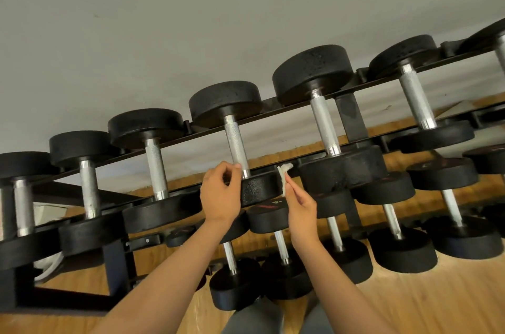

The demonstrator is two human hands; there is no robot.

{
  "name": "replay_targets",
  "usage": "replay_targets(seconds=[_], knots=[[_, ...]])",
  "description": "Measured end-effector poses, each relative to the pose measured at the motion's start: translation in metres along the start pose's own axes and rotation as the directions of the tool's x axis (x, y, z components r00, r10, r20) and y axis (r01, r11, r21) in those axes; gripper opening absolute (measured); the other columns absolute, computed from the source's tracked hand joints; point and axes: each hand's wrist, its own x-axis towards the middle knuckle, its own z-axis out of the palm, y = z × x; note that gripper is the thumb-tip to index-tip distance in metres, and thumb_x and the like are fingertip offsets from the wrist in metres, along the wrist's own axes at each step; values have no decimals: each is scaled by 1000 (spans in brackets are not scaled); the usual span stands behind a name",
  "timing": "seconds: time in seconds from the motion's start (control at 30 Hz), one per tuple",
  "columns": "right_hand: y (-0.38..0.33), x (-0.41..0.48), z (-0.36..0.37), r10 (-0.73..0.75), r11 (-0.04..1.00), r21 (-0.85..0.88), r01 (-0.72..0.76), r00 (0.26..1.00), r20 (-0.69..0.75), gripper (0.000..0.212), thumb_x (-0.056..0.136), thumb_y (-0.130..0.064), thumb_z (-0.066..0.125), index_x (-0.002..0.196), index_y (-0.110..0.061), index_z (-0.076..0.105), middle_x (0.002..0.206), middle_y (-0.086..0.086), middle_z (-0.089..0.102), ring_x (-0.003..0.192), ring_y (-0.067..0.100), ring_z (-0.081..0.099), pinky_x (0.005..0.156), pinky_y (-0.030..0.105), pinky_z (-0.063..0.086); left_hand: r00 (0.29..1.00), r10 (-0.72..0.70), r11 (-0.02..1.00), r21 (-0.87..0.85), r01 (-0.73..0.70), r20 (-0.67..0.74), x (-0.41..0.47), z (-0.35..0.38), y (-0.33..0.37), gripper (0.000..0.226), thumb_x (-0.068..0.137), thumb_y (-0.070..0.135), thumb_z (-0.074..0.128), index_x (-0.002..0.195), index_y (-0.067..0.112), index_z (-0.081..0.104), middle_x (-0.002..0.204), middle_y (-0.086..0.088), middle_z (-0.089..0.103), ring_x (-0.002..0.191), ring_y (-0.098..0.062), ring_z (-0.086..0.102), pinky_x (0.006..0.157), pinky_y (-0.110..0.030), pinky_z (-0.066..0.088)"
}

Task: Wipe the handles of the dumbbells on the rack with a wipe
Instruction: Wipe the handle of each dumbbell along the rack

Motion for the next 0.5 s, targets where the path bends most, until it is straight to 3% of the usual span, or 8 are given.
replay_targets(seconds=[0.13, 0.5], knots=[[4, 7, 4, 69, 996, 66, -67, 997, -30, 24, 97, -27, 53, 115, -36, 65, 122, -12, 65, 123, 6, 54, 111, 36, 38, 991, 126, 987, 99, -129, 39, 0, -3, 2, 38, 86, 59, 45, 77, 25, 61, 77, 14, 60, 85, -5, 52, 71, -21, 42], [25, 22, 8, 226, 952, 231, -200, 970, -91, 19, 94, -27, 61, 111, -27, 71, 119, -1, 69, 117, 15, 61, 107, 43, 43, 997, 67, 995, 74, -71, 46, -1, -4, 6, 26, 84, 50, 55, 73, 27, 59, 76, 16, 58, 86, -5, 53, 69, -17, 38]])
